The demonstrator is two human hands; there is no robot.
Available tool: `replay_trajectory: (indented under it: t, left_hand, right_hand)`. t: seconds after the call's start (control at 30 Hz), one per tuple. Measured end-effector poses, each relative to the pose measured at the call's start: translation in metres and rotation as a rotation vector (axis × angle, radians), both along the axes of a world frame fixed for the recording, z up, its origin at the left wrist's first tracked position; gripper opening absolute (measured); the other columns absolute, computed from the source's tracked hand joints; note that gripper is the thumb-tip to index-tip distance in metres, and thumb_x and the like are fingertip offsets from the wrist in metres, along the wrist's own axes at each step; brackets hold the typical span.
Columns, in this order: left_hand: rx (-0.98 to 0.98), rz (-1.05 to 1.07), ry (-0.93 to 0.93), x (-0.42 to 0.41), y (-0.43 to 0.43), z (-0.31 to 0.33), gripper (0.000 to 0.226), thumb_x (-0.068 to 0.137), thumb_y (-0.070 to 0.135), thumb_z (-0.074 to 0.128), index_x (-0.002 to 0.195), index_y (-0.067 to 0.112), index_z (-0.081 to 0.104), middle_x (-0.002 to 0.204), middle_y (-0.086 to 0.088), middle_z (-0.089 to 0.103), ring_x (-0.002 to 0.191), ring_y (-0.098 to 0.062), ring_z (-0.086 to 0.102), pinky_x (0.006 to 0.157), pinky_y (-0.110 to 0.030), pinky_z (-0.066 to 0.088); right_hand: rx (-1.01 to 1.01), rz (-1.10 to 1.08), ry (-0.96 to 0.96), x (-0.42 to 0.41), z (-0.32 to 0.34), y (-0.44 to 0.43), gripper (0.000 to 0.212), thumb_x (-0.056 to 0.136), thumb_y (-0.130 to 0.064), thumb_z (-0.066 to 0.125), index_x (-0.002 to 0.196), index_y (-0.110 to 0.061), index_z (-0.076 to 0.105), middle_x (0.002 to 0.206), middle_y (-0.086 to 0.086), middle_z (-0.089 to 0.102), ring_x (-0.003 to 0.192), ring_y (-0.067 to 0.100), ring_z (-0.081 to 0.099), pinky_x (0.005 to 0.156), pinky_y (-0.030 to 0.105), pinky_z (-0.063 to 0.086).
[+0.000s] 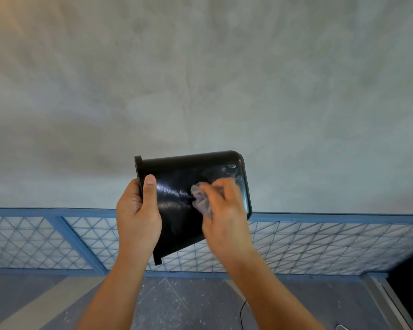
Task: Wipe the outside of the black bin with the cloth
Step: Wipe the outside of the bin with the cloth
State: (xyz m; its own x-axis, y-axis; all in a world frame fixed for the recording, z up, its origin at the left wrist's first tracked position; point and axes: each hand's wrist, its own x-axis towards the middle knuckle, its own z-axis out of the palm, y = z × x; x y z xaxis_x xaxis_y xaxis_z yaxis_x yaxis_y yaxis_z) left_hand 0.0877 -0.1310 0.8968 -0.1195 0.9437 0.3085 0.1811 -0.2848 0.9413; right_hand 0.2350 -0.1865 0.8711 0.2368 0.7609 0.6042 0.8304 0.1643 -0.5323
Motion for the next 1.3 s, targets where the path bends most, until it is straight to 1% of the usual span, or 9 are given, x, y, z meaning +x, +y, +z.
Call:
replay_trajectory:
  t: [0.1, 0.23, 0.47, 0.57, 0.67, 0.83, 1.0, 1.2, 1.3]
  left_hand:
    - [-0.011, -0.007, -0.012, -0.001, 0.002, 0.003, 0.039, 0.11, 0.043, 0.046, 0.093, 0.015, 0.065, 0.079, -0.003, 0.062, 0.068, -0.002, 0.058, 0.066, -0.025, 0.045]
    - [-0.002, -0.016, -0.001, -0.003, 0.006, 0.003, 0.037, 0.11, 0.042, 0.045, 0.093, 0.015, 0.065, 0.078, 0.001, 0.062, 0.069, 0.002, 0.06, 0.061, -0.011, 0.045]
    - [-0.044, -0.04, -0.022, 0.002, 0.012, -0.003, 0.036, 0.11, 0.043, 0.045, 0.088, 0.021, 0.063, 0.069, 0.015, 0.059, 0.067, 0.003, 0.057, 0.065, -0.022, 0.043]
    - [-0.023, -0.039, -0.006, 0.002, 0.015, -0.001, 0.036, 0.11, 0.043, 0.044, 0.091, 0.019, 0.063, 0.076, 0.007, 0.059, 0.069, 0.004, 0.058, 0.063, -0.013, 0.043]
    - [-0.011, -0.033, 0.013, 0.012, 0.019, -0.004, 0.037, 0.11, 0.043, 0.046, 0.089, 0.019, 0.064, 0.078, -0.004, 0.063, 0.068, -0.003, 0.058, 0.064, -0.022, 0.048]
    - [-0.063, 0.0, -0.054, 0.007, 0.029, -0.011, 0.04, 0.11, 0.046, 0.047, 0.09, 0.018, 0.067, 0.079, -0.004, 0.069, 0.074, -0.013, 0.064, 0.07, -0.042, 0.052]
    - [-0.095, -0.056, -0.042, -0.007, 0.03, -0.009, 0.04, 0.109, 0.048, 0.045, 0.09, 0.02, 0.066, 0.072, 0.011, 0.064, 0.066, 0.001, 0.058, 0.068, -0.029, 0.046]
    - [-0.078, -0.053, -0.084, 0.006, 0.029, -0.011, 0.04, 0.111, 0.04, 0.048, 0.082, 0.018, 0.064, 0.065, 0.007, 0.061, 0.062, -0.009, 0.054, 0.061, -0.033, 0.044]
    - [-0.096, -0.036, -0.123, -0.008, 0.036, -0.011, 0.041, 0.11, 0.045, 0.046, 0.088, 0.017, 0.066, 0.069, 0.006, 0.064, 0.065, -0.006, 0.058, 0.065, -0.032, 0.05]
  right_hand:
    - [0.043, -0.111, 0.095, 0.033, 0.014, 0.028, 0.043, 0.087, 0.005, 0.065, 0.126, -0.013, 0.066, 0.124, 0.007, 0.051, 0.11, 0.027, 0.055, 0.092, 0.042, 0.054]
    - [0.041, -0.187, 0.203, 0.051, 0.005, 0.026, 0.039, 0.092, 0.003, 0.063, 0.125, -0.019, 0.062, 0.122, 0.002, 0.049, 0.107, 0.026, 0.058, 0.088, 0.043, 0.057]
    - [0.039, -0.167, 0.108, 0.05, 0.011, 0.039, 0.037, 0.09, 0.001, 0.062, 0.124, -0.013, 0.067, 0.124, 0.006, 0.05, 0.108, 0.028, 0.057, 0.091, 0.041, 0.055]
    - [0.024, -0.274, 0.124, 0.073, 0.013, 0.05, 0.03, 0.094, 0.001, 0.065, 0.122, -0.011, 0.067, 0.124, -0.002, 0.043, 0.106, 0.023, 0.06, 0.089, 0.038, 0.06]
    - [0.015, -0.136, 0.092, 0.026, 0.015, 0.049, 0.039, 0.091, 0.002, 0.063, 0.128, -0.01, 0.063, 0.127, 0.004, 0.045, 0.111, 0.022, 0.057, 0.095, 0.038, 0.056]
    - [-0.057, 0.018, -0.019, -0.007, 0.022, 0.038, 0.052, 0.092, -0.026, 0.069, 0.14, -0.01, 0.055, 0.129, 0.005, 0.037, 0.113, 0.02, 0.047, 0.097, 0.03, 0.051]
    - [-0.004, -0.236, 0.115, 0.048, 0.022, 0.054, 0.025, 0.098, -0.015, 0.058, 0.119, -0.005, 0.065, 0.114, 0.01, 0.049, 0.095, 0.026, 0.055, 0.086, 0.046, 0.054]
    - [0.024, 0.052, -0.099, -0.06, 0.028, 0.057, 0.031, 0.091, -0.005, 0.07, 0.121, -0.007, 0.065, 0.116, 0.01, 0.052, 0.102, 0.024, 0.054, 0.08, 0.034, 0.056]
    - [-0.006, -0.012, 0.051, -0.011, 0.02, 0.068, 0.028, 0.096, -0.006, 0.061, 0.122, -0.018, 0.063, 0.119, 0.0, 0.047, 0.107, 0.021, 0.055, 0.091, 0.039, 0.055]
